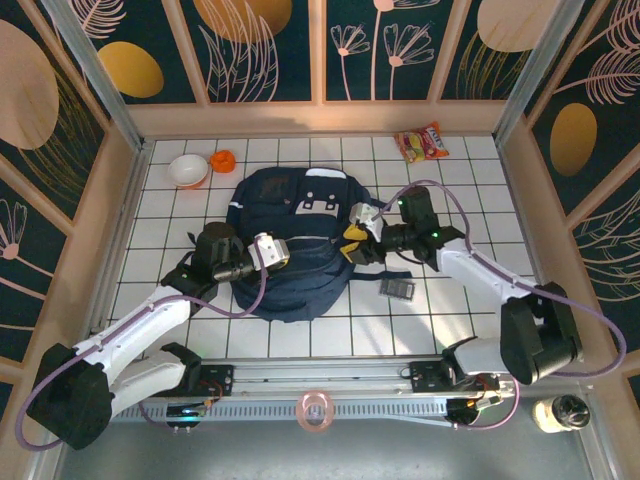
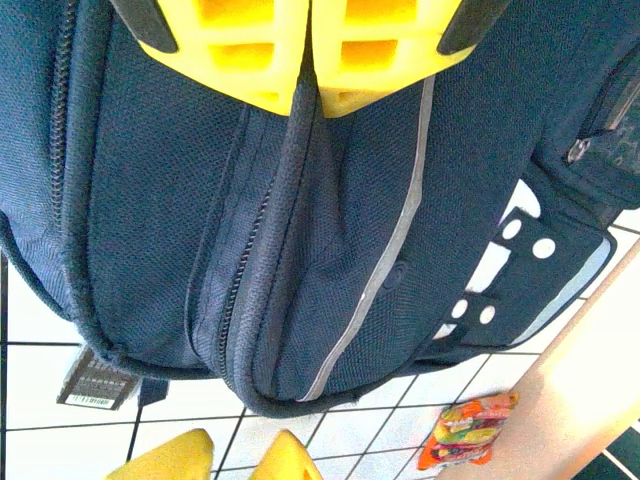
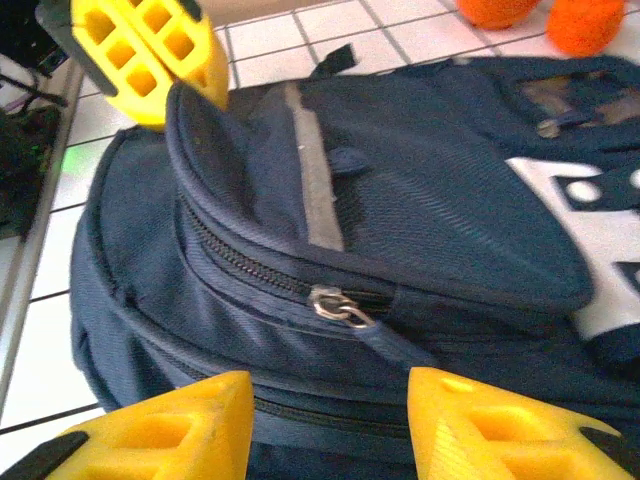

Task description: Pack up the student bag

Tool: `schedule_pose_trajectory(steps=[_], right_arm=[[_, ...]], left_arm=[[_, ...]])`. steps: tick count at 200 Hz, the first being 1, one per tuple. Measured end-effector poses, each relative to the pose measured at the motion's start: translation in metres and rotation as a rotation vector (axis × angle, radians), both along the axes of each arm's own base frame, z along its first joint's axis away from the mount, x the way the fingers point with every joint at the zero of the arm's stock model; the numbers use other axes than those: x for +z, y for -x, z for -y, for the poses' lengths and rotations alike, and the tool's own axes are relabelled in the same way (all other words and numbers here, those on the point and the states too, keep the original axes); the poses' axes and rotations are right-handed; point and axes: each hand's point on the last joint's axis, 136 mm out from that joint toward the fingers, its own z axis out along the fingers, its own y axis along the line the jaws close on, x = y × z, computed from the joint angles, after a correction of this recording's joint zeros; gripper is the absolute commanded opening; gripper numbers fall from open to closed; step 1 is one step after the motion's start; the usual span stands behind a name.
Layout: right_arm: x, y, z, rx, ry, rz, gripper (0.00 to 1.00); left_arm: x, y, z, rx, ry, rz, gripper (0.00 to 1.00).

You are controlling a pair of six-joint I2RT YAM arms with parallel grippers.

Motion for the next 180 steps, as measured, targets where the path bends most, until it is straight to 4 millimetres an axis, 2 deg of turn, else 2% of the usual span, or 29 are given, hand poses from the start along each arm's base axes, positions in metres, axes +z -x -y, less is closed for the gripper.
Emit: schedule_pose_trajectory(steps=[26, 83, 180], right_arm=[[0.004, -0.007, -0.003, 0.0, -0.018, 0.038, 0.46], [-0.02, -0.009, -0.016, 0.053, -0.009, -0.033, 0.44], [-0.024, 0.006, -0.017, 0.098, 0.017, -0.112, 0.07]], left_arm=[[0.002, 0.0, 0.001, -0.003, 0.007, 0.001, 0.0], [0.001, 0.002, 0.003, -0.017, 0.013, -0.005, 0.0], [-0.001, 0.002, 0.004, -0.02, 0.02, -0.024, 0.0]])
